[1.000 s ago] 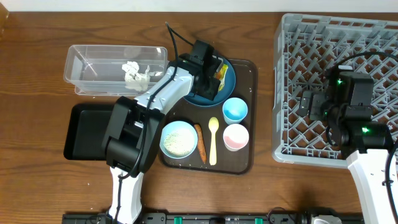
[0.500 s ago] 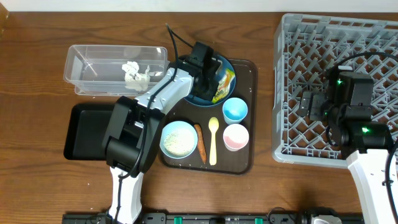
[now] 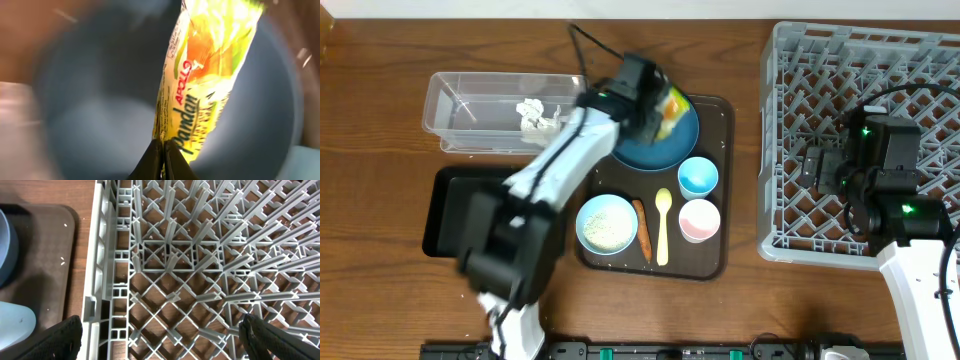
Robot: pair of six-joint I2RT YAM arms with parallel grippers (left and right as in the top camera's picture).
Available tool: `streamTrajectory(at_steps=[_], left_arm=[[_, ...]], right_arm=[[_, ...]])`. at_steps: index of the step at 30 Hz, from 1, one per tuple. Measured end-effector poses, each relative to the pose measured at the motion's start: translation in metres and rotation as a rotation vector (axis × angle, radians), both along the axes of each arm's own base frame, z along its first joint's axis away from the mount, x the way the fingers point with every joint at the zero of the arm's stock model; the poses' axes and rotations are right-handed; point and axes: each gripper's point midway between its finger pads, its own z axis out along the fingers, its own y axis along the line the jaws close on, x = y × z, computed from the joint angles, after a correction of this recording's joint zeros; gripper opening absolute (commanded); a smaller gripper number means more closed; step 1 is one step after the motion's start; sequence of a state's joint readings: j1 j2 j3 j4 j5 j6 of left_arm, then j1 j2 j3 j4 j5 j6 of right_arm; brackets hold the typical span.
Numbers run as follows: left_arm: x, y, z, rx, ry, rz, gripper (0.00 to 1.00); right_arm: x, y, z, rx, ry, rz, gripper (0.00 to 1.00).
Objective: Sort waste into correct bins and load items into the dishwasher rack
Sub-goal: 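Carry the wrapper left and drop it into the clear bin, then reach the left gripper down and grasp the light-blue cup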
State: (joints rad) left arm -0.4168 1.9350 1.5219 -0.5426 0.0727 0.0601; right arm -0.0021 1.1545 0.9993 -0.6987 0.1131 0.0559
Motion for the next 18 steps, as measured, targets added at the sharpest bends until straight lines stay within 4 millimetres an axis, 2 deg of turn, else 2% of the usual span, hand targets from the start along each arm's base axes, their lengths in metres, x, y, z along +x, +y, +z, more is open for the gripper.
streamTrajectory(at_steps=[2, 4, 7, 9, 14, 15, 17, 18], left_arm=[[0.006, 0.02, 0.038, 0.005, -0.084, 0.05, 0.06], [0.01, 0.045, 0.066, 0.022, -0.146, 0.112, 0.06], [0.016, 0.087, 0.086, 0.058, -0.186, 0.212, 0.06], [0.019, 0.114, 0.085, 0.083, -0.18, 0.272, 0.06], [0.023, 0.181, 0.068, 0.128, -0.124, 0.426, 0.06], [0.023, 0.191, 0.065, 0.133, -0.115, 0.45, 0.09], [0.02, 0.206, 0.06, 0.146, -0.091, 0.482, 0.28], [0.018, 0.212, 0.057, 0.152, -0.079, 0.494, 0.32]], right_arm=[[0.0, 0.0, 0.0, 0.0, 0.0, 0.0, 0.99], [0.0, 0.0, 0.0, 0.0, 0.0, 0.0, 0.99], [0.0, 0.0, 0.0, 0.0, 0.0, 0.0, 0.99], [0.0, 0.0, 0.0, 0.0, 0.0, 0.0, 0.99], [0.0, 0.0, 0.0, 0.0, 0.0, 0.0, 0.99], [0.0, 0.0, 0.0, 0.0, 0.0, 0.0, 0.99], [0.0, 0.0, 0.0, 0.0, 0.0, 0.0, 0.99], [0.0, 0.0, 0.0, 0.0, 0.0, 0.0, 0.99]])
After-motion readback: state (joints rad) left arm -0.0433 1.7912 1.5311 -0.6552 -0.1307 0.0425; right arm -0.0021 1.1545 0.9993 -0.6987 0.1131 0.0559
